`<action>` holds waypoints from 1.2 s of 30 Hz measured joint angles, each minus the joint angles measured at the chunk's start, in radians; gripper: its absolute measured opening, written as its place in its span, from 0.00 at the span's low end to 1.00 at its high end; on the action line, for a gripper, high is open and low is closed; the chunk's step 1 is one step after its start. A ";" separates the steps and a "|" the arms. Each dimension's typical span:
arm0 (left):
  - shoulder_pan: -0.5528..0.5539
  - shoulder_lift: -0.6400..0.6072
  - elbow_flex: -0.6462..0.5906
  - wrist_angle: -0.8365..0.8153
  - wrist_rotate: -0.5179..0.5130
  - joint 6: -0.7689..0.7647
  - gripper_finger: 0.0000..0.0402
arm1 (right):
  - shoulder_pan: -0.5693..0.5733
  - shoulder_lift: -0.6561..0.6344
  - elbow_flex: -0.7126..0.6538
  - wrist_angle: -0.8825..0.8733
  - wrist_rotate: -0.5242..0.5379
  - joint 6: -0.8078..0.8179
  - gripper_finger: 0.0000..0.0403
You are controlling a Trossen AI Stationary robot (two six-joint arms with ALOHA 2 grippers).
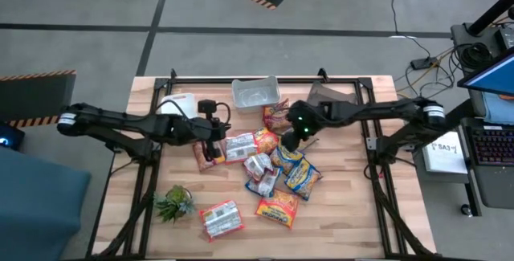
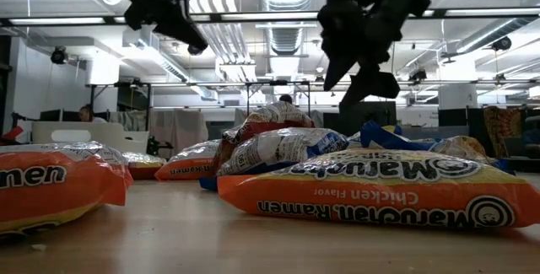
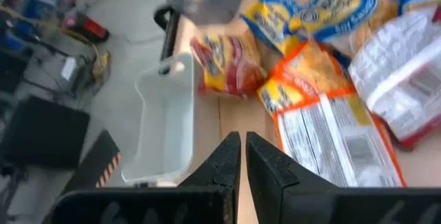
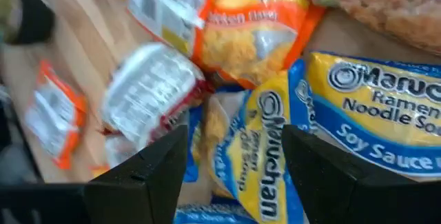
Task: Sort Maruchan noodles
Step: Put the middle blue noodle pack into the gray bin
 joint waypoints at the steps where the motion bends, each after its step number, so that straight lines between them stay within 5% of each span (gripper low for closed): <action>1: 0.000 -0.003 0.000 -0.002 0.000 -0.015 0.02 | -0.005 0.022 0.029 -0.049 0.000 -0.029 0.56; 9: 0.000 -0.009 0.000 -0.034 0.000 -0.074 0.02 | -0.022 0.174 0.167 -0.293 -0.041 -0.167 0.56; 23: 0.000 -0.009 -0.002 -0.023 0.000 -0.083 0.02 | -0.020 0.257 0.102 -0.157 -0.105 -0.186 0.55; 30: 0.000 -0.009 -0.002 0.016 -0.015 -0.054 0.02 | -0.020 0.245 0.063 -0.083 -0.106 -0.183 0.29; 34: 0.000 -0.011 0.005 0.070 -0.111 -0.044 0.02 | -0.020 0.236 0.059 -0.082 -0.106 -0.191 0.07; 36: 0.000 -0.021 0.005 0.085 -0.159 -0.045 0.02 | -0.020 0.218 0.061 -0.088 -0.107 -0.194 0.04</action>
